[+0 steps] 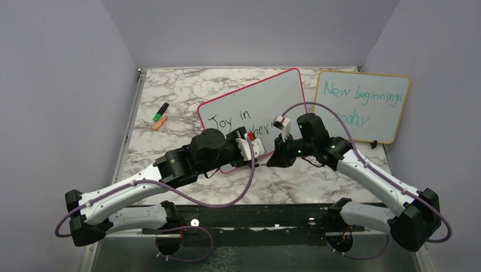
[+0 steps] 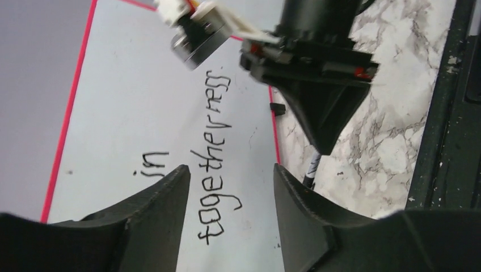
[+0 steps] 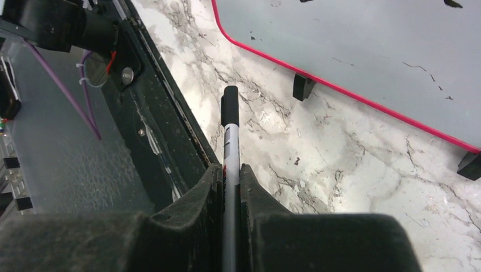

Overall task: Write a sentence on the whiteboard
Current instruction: Place the whiteboard marker at the center of the board.

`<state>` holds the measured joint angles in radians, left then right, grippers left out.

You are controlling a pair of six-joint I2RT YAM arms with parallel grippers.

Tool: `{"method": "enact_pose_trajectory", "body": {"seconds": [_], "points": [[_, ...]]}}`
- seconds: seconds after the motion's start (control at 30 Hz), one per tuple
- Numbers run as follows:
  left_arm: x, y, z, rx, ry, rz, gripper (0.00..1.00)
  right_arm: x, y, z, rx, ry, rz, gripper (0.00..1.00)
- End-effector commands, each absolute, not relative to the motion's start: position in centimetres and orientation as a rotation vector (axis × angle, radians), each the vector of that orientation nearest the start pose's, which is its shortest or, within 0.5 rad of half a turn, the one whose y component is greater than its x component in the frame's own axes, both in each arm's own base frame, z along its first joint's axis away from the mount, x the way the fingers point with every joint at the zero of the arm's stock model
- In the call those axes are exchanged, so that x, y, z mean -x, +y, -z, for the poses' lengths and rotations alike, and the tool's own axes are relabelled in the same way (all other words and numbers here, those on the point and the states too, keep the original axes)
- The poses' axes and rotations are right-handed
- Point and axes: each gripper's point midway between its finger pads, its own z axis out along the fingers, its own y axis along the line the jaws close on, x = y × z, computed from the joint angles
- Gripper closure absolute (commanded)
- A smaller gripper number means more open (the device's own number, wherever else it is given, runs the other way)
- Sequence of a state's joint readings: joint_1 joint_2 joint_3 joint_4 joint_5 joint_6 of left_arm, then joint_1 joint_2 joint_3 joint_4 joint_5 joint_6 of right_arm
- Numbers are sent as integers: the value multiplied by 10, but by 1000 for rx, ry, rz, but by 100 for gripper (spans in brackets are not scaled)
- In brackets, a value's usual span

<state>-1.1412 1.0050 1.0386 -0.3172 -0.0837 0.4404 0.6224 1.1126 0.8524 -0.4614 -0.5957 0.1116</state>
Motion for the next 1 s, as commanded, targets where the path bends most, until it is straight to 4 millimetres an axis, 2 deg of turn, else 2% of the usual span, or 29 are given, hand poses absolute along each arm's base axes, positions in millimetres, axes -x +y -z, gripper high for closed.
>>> {"method": "enact_pose_trajectory", "body": {"seconds": [0.0, 0.17, 0.27, 0.4, 0.63, 0.8, 0.97], "points": [[-191, -283, -284, -1197, 1479, 459, 38, -185, 250, -169, 885, 2155, -1002, 99], [-215, -269, -292, -999, 1552, 504, 25, -181, 240, -148, 806, 2236, -965, 99], [-229, -258, -301, -860, 1575, 497, 15, -175, 232, -126, 768, 2296, -947, 99], [-242, -239, -310, -721, 1580, 495, 3, -173, 236, -112, 696, 2298, -1001, 99], [-257, -197, -334, -502, 1520, 490, 1, -181, 236, -93, 582, 2230, -1003, 99], [-267, -169, -341, -356, 1497, 496, 1, -181, 231, -72, 541, 2275, -969, 98], [-271, -145, -343, -253, 1486, 487, 1, -181, 224, -52, 494, 2330, -923, 87]]}}
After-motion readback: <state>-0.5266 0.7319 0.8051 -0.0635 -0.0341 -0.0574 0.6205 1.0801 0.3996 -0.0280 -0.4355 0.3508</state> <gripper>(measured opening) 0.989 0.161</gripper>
